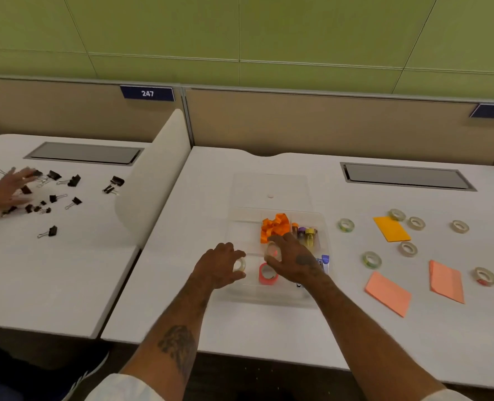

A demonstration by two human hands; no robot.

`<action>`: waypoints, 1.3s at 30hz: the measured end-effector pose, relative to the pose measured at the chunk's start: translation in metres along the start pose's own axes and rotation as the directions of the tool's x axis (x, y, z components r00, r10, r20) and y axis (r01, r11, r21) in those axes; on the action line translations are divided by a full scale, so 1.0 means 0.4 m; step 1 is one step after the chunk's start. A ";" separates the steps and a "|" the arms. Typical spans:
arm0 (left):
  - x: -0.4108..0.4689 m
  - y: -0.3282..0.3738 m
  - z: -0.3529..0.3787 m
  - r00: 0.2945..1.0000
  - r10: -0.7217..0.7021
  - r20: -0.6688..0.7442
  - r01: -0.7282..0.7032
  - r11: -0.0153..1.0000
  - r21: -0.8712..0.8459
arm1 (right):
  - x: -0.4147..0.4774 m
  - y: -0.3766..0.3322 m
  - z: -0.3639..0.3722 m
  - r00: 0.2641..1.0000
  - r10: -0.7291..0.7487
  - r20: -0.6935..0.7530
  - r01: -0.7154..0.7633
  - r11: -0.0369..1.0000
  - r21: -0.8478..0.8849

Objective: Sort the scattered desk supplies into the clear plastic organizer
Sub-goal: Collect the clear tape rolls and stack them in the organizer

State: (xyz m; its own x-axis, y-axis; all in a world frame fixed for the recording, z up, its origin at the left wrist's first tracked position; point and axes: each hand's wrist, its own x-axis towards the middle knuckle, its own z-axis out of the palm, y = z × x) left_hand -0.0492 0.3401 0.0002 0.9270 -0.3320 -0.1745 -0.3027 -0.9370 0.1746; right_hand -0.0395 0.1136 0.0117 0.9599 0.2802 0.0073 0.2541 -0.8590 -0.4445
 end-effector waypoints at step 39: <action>0.056 -0.019 -0.009 0.982 -0.032 -0.184 0.045 0.997 0.069 | 0.004 0.039 0.002 0.978 0.175 -0.109 -0.202 0.921 -0.334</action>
State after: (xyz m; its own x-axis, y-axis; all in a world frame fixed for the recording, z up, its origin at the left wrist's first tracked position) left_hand -0.0255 0.3401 -0.0014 0.9610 -0.2764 0.0013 -0.2752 -0.9563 0.0990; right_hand -0.0339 0.1010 0.0043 0.9967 0.0767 0.0271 0.0792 -0.9906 -0.1115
